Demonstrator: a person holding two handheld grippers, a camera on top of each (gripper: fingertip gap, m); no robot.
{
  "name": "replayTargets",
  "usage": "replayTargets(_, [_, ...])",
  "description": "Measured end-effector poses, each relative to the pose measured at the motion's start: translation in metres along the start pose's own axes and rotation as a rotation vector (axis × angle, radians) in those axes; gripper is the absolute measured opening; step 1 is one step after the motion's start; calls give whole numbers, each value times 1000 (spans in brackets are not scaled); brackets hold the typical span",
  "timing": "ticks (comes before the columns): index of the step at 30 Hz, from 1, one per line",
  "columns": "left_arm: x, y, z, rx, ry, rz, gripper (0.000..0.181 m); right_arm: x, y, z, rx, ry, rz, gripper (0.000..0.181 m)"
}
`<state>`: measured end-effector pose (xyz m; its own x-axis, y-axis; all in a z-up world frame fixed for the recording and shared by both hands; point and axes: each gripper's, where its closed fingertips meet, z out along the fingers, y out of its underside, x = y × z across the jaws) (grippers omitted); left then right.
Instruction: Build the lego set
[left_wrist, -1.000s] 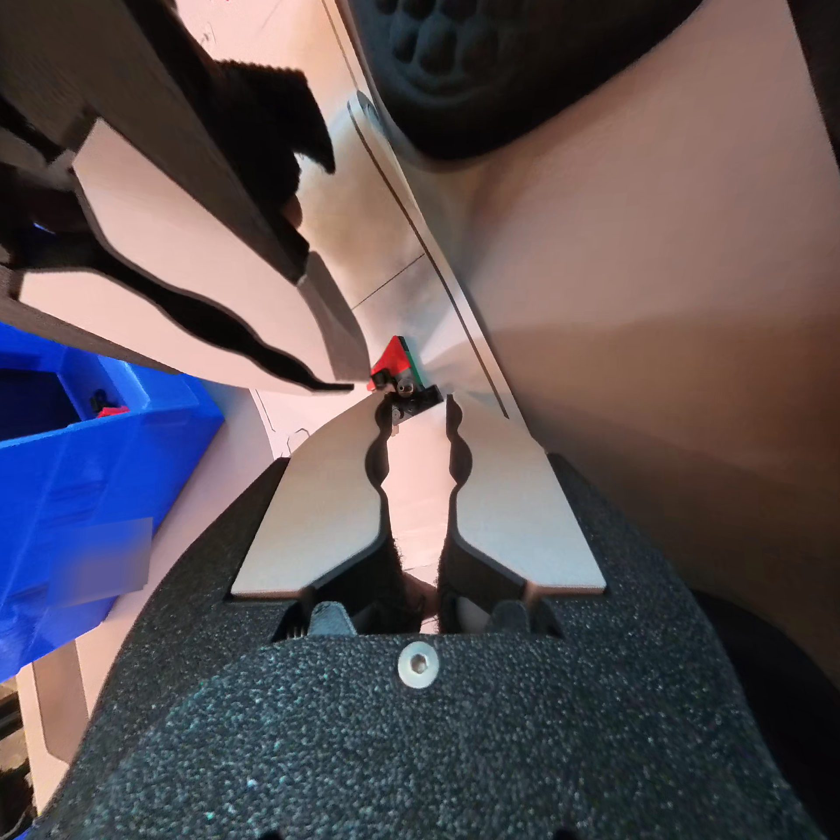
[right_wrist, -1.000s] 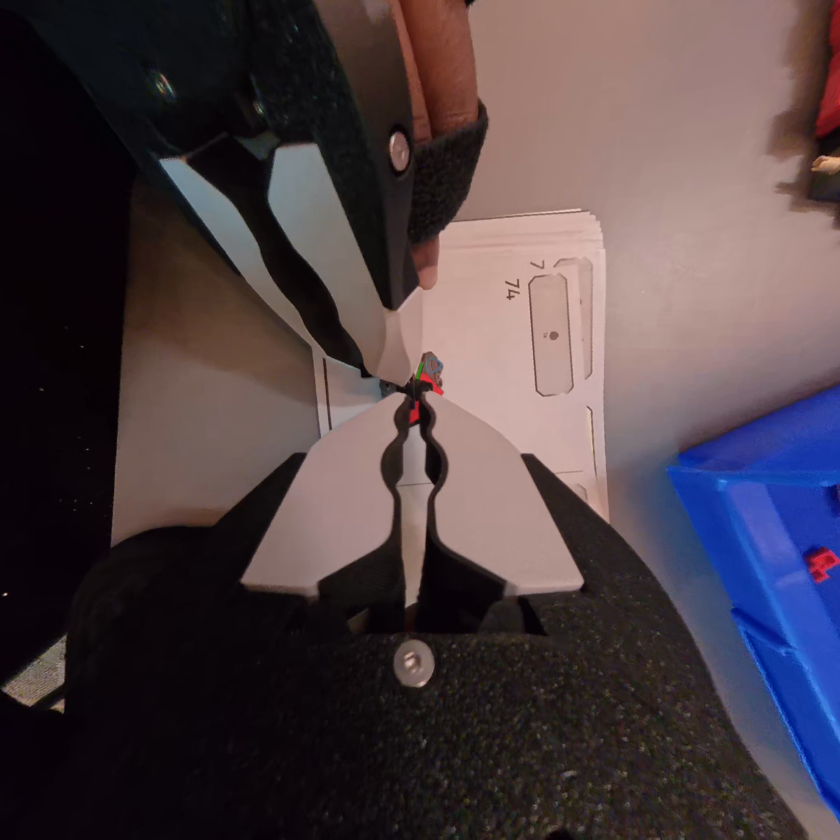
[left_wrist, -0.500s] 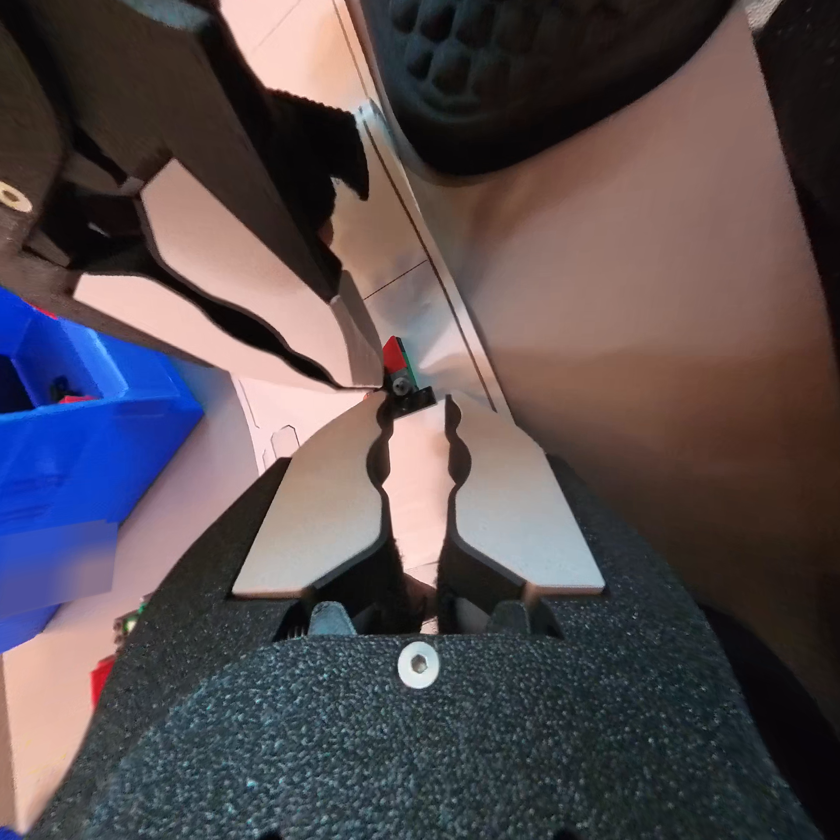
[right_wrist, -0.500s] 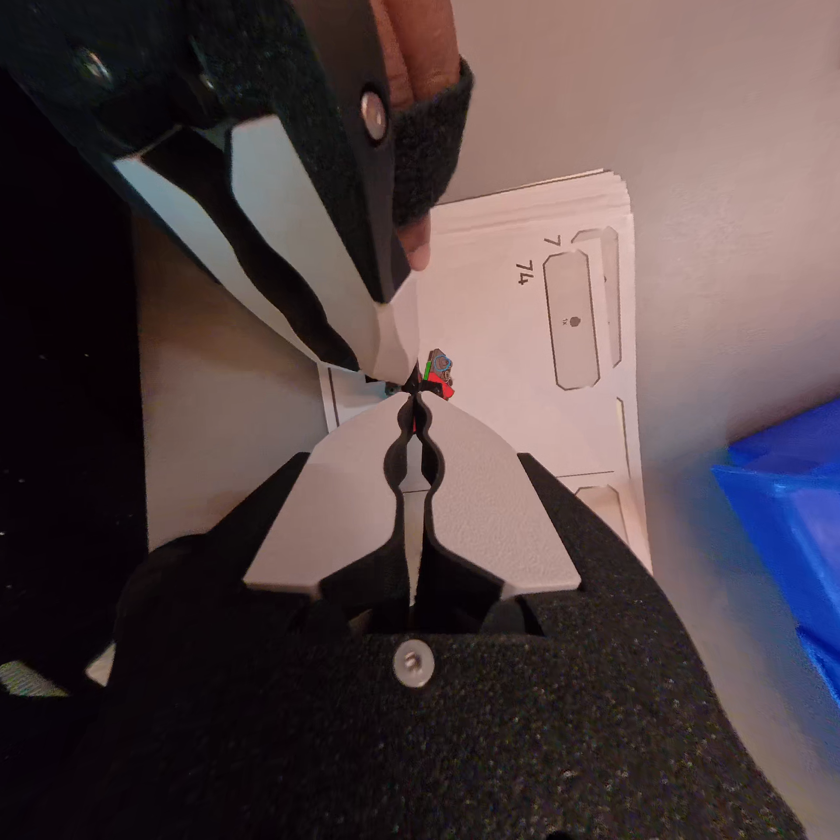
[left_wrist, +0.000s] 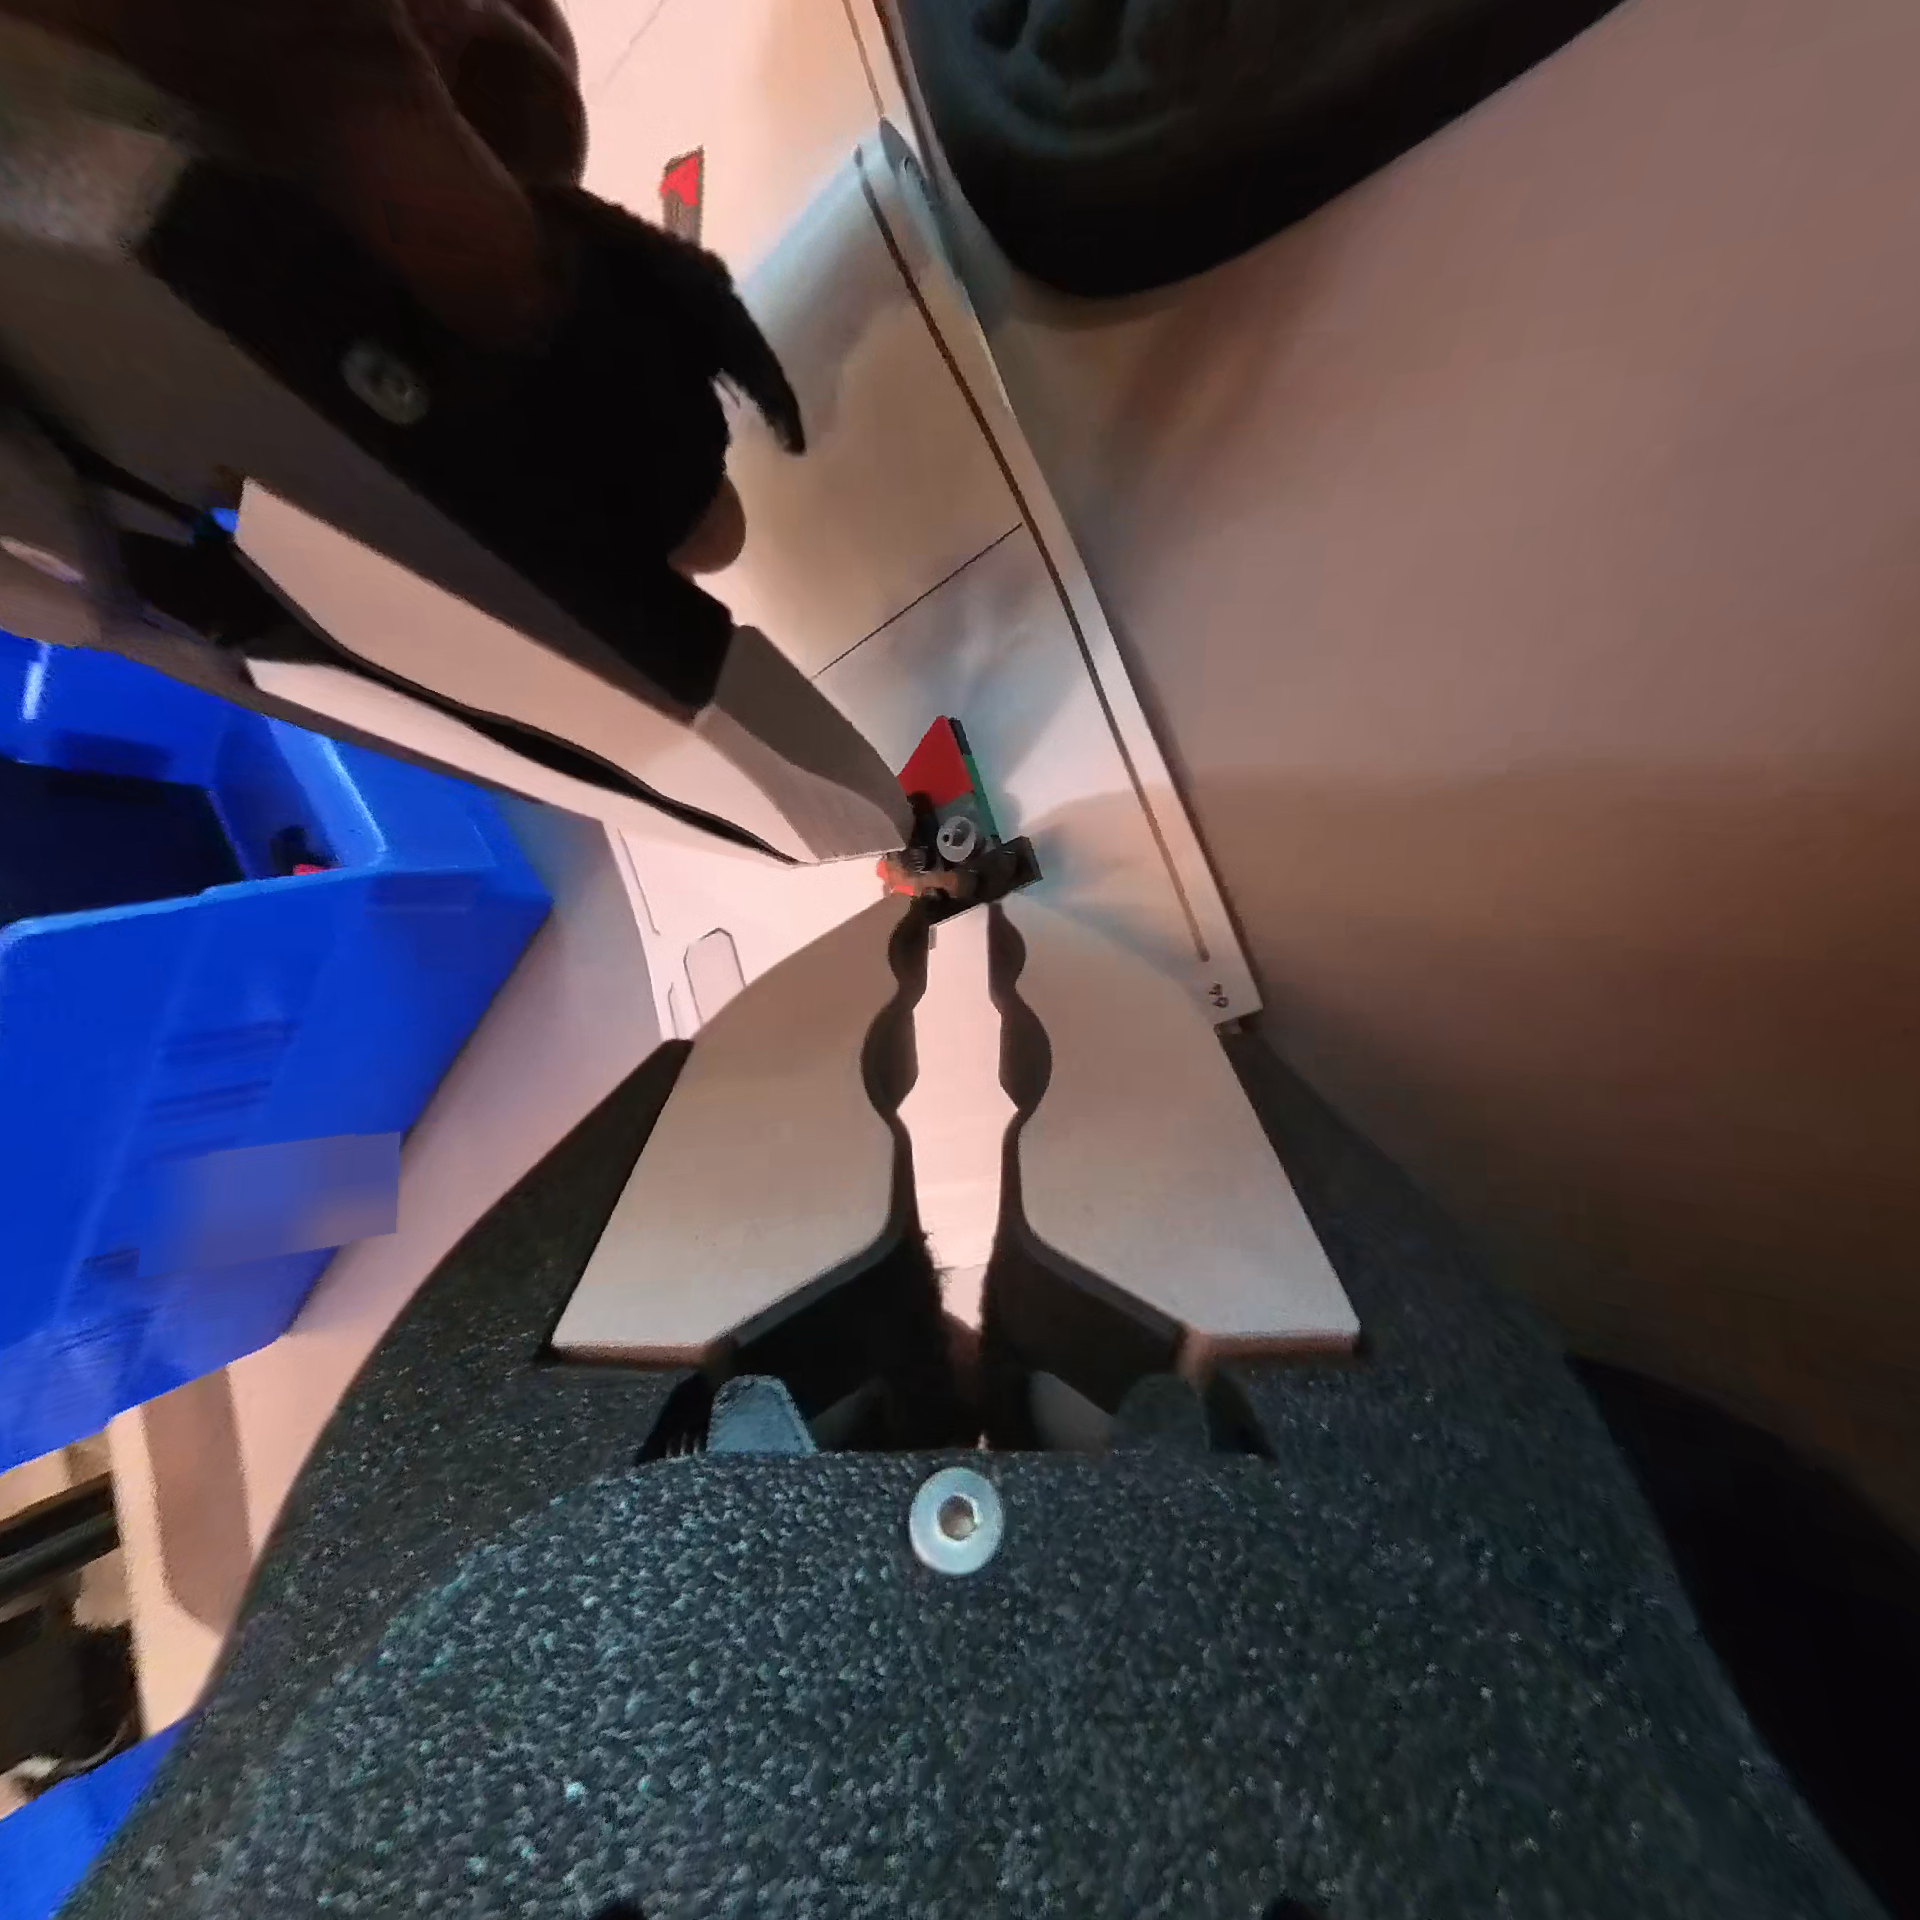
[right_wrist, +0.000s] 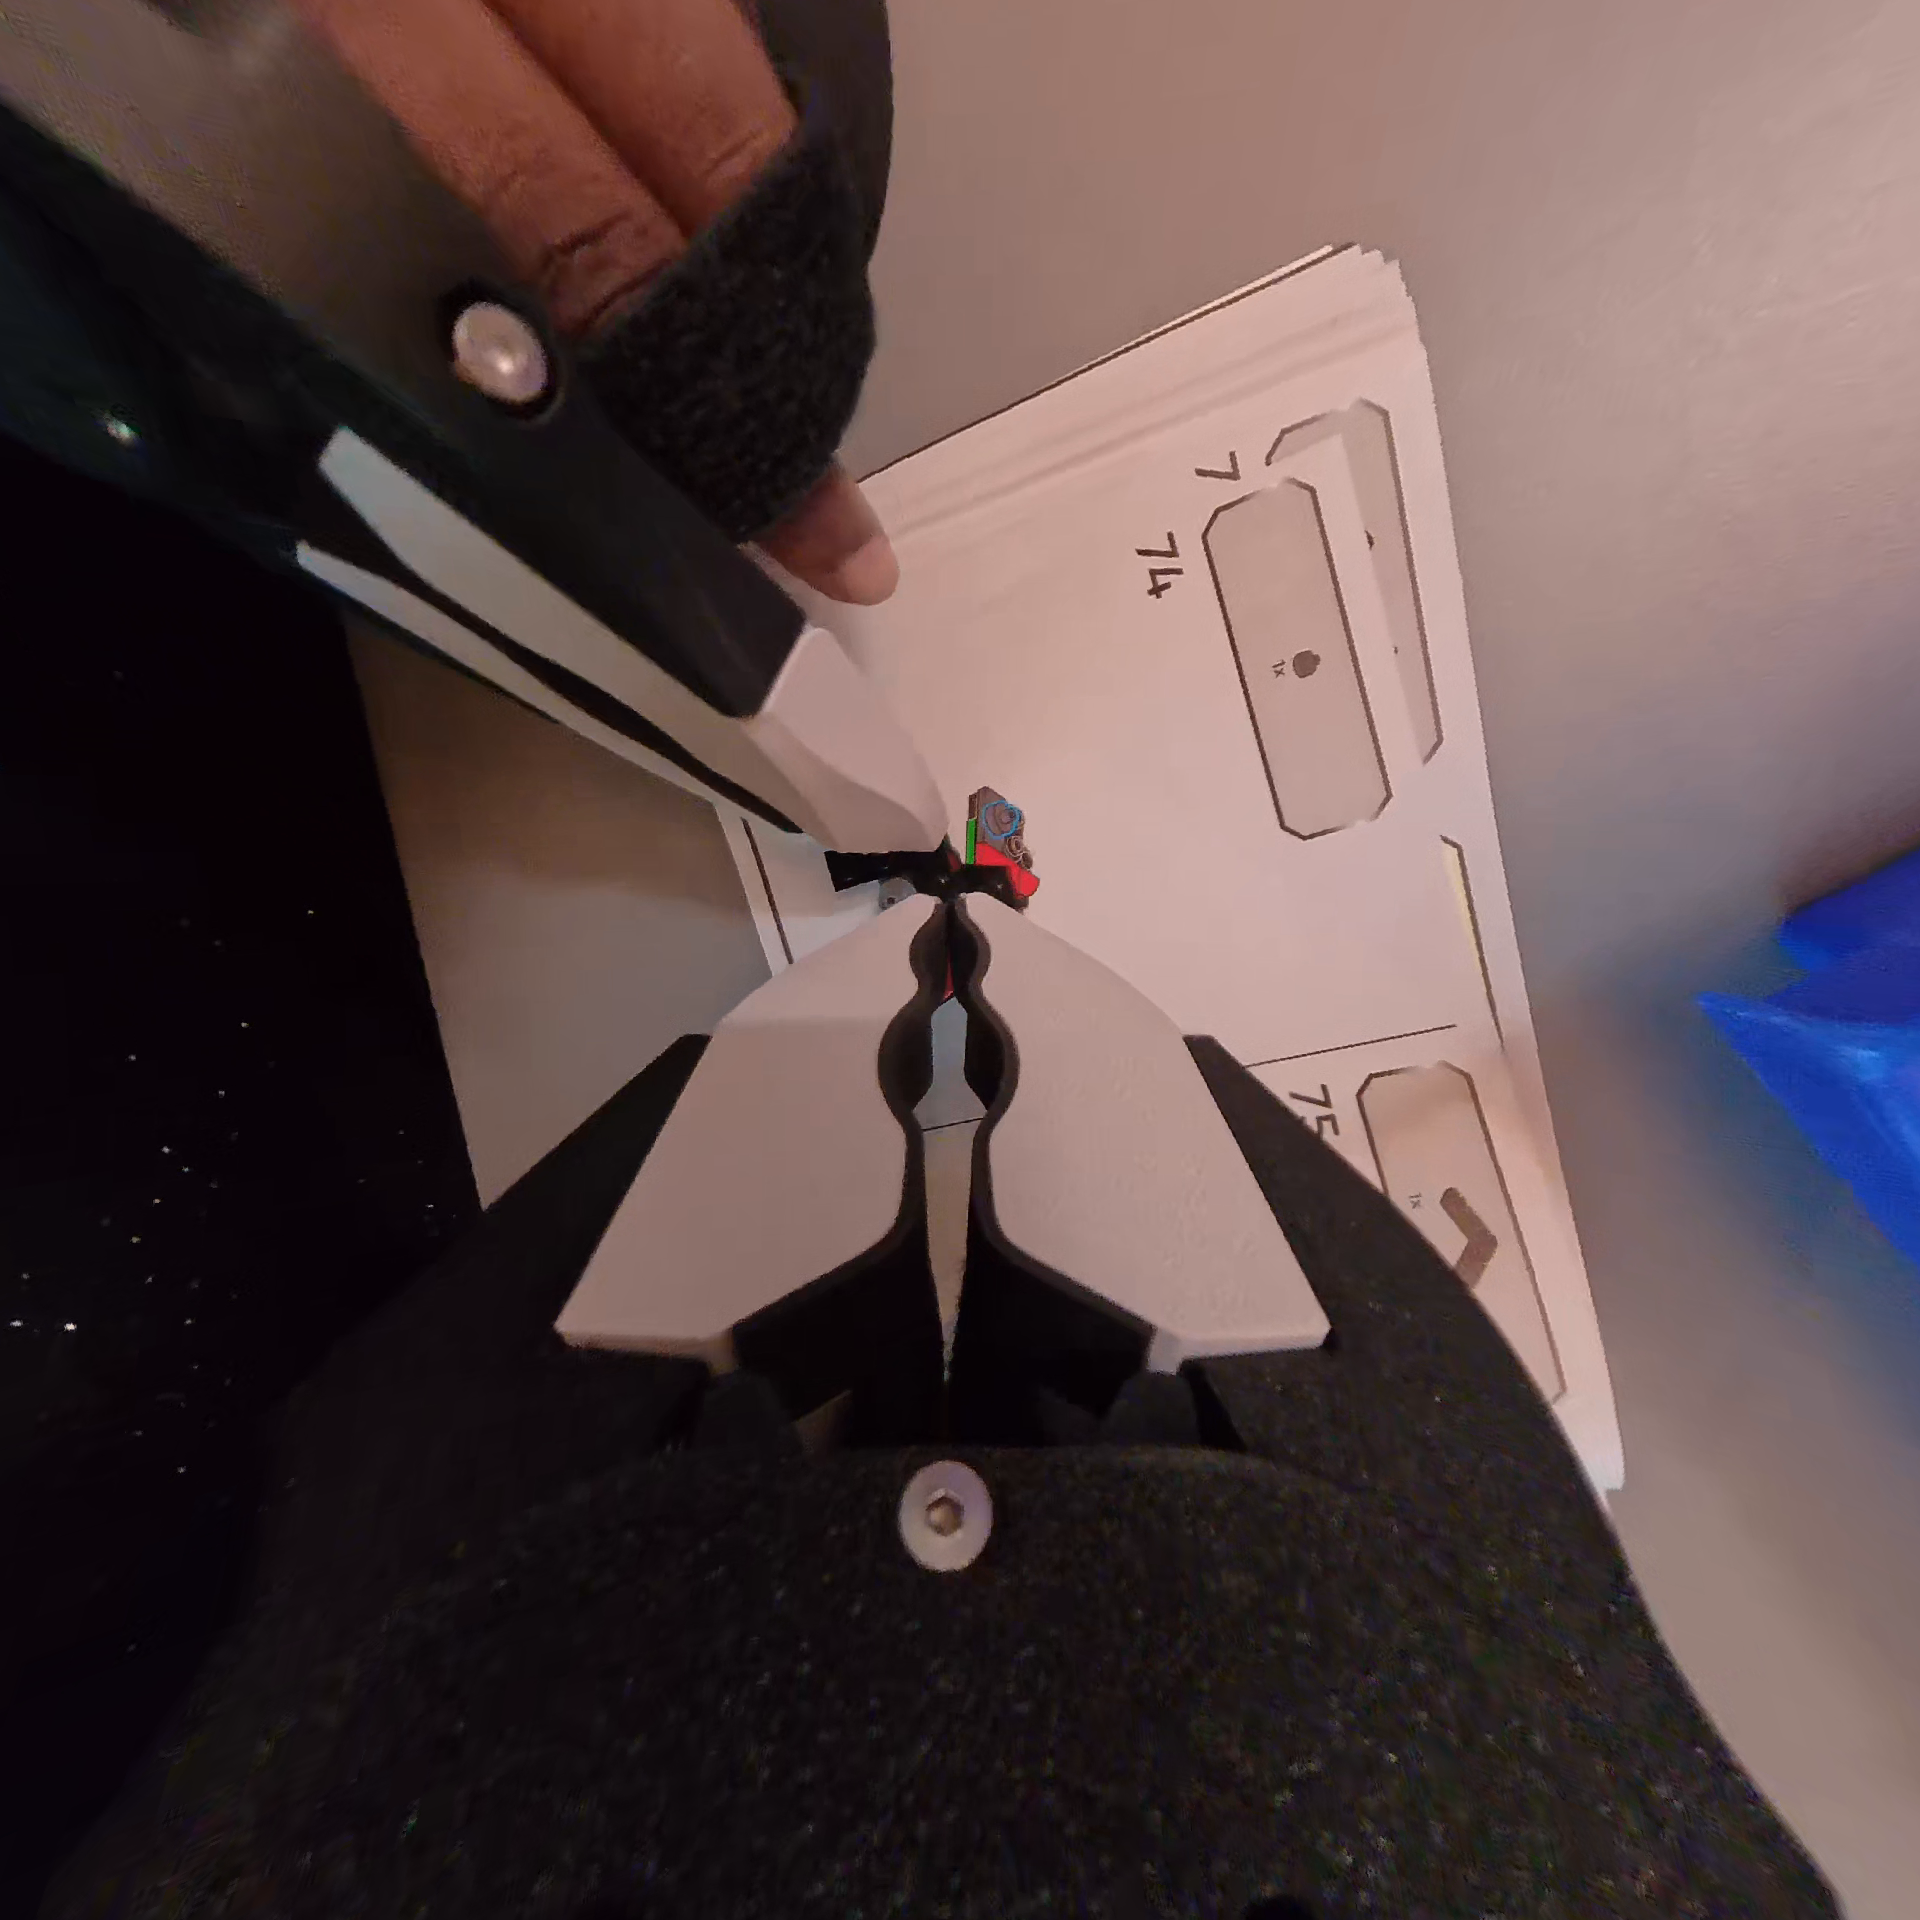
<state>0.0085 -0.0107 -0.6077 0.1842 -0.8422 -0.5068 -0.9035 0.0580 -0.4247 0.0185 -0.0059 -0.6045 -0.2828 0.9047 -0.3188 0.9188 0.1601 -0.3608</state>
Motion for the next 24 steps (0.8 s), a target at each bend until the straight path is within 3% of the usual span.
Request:
replayTargets(11, [2, 1, 1, -61, -57, 63, 9, 5, -5, -3, -94, 64, 44, 1])
replayTargets(12, [10, -1, 2, -48, -15, 51, 0, 24, -9, 0, -92, 192, 1, 0])
replayTargets(15, [9, 1, -3, -92, -22, 127, 0, 17, -1, 4, -197, 268, -190, 0])
replayTargets(16, [-5, 5, -11, -114, -75, 99, 0, 12, -1, 7, -188, 243, -209, 0])
replayTargets(19, [-20, -2, -25, -13, -96, -16, 9, 14, -23, 1, 34, 212, -141, 0])
replayTargets(22, [-26, 6, -24, -28, -136, -28, 18, 29, -37, -35, 295, 297, -63, 0])
replayTargets(24, [-29, 13, -21, -40, -157, -43, 21, 33, -29, -59, 388, 333, -28, 0])
